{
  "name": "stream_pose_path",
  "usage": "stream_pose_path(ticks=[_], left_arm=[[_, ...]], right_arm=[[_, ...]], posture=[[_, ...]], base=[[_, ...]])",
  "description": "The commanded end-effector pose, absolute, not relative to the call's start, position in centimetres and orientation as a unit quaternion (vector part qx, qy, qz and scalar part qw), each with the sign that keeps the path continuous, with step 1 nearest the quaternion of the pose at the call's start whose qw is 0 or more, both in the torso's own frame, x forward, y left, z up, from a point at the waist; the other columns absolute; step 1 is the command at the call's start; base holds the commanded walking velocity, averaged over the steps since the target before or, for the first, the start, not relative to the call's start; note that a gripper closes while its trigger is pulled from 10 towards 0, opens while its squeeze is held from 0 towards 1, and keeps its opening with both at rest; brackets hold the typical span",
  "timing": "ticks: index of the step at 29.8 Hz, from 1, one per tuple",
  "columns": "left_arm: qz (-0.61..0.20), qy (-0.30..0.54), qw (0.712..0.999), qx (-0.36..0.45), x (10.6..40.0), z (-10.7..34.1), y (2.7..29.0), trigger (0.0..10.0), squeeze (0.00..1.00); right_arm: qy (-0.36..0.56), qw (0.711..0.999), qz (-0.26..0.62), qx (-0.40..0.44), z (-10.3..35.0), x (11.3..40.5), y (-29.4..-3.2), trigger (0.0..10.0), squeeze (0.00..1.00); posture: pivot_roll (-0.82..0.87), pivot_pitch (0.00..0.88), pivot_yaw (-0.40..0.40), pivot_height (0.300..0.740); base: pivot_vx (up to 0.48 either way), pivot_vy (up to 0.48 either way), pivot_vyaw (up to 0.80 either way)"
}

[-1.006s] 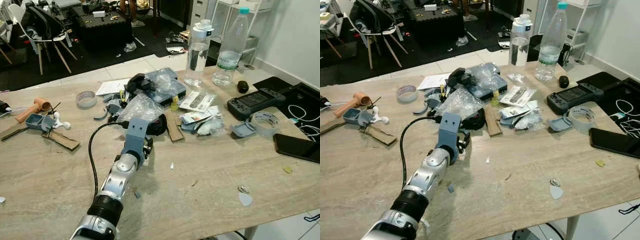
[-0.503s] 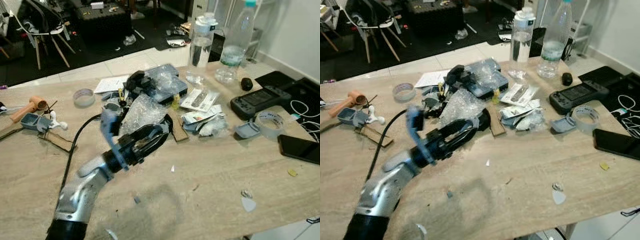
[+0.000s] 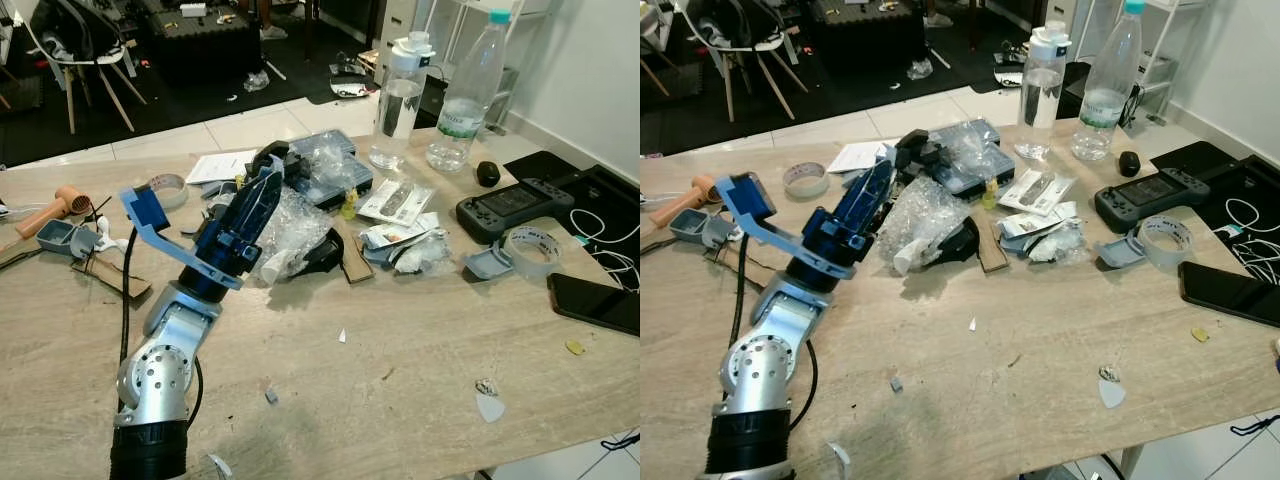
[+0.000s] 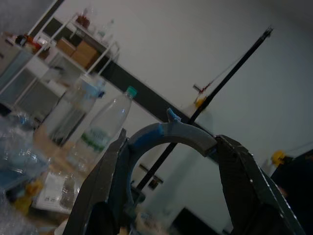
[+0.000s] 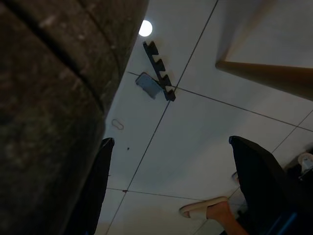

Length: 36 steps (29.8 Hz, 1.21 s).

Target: Picking trash to rubbish bin

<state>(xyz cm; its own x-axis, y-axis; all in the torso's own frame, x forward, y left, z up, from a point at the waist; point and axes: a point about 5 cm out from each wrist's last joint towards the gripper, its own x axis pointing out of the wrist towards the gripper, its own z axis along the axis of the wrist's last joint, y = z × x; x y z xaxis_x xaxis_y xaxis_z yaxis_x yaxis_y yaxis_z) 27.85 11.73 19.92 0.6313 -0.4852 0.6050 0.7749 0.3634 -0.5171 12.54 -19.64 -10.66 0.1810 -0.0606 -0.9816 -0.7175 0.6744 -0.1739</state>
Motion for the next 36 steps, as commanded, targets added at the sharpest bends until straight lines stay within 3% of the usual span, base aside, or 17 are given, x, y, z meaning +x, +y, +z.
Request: stream_pose_path(ticks=[1,16,24,30,36], left_arm=[[-0.391,-0.151,0.817,-0.395,27.9,19.4,11.0,10.0,0.0],[-0.418,-0.128,0.826,-0.357,27.4,19.4,9.7,10.0,0.0],[-0.42,-0.12,0.83,-0.346,27.4,19.1,9.4,10.0,0.0],[-0.428,-0.09,0.849,-0.297,27.5,18.0,8.2,10.0,0.0],[-0.442,-0.079,0.849,-0.278,27.2,17.6,7.6,10.0,0.0]], right_arm=[[0.59,0.7,0.241,-0.323,-10.7,12.8,-18.8,10.0,0.0],[0.597,0.692,0.237,-0.331,-10.6,12.4,-20.4,10.0,0.0],[0.594,0.692,0.24,-0.332,-10.6,12.5,-19.9,10.0,0.0],[0.591,0.693,0.245,-0.333,-10.6,12.6,-19.5,10.0,0.0],[0.596,0.692,0.237,-0.331,-10.5,12.7,-20.5,10.0,0.0]], posture=[[0.04,0.036,0.004,0.74],[0.05,0.042,-0.002,0.74],[0.05,0.039,-0.002,0.74],[0.05,0.039,0.0,0.74],[0.05,0.044,0.003,0.74]], base=[[0.0,0.0,0.0],[-0.102,0.0,0.0],[-0.216,0.0,0.0],[0.0,0.0,0.0],[0.0,0.0,-0.79]])
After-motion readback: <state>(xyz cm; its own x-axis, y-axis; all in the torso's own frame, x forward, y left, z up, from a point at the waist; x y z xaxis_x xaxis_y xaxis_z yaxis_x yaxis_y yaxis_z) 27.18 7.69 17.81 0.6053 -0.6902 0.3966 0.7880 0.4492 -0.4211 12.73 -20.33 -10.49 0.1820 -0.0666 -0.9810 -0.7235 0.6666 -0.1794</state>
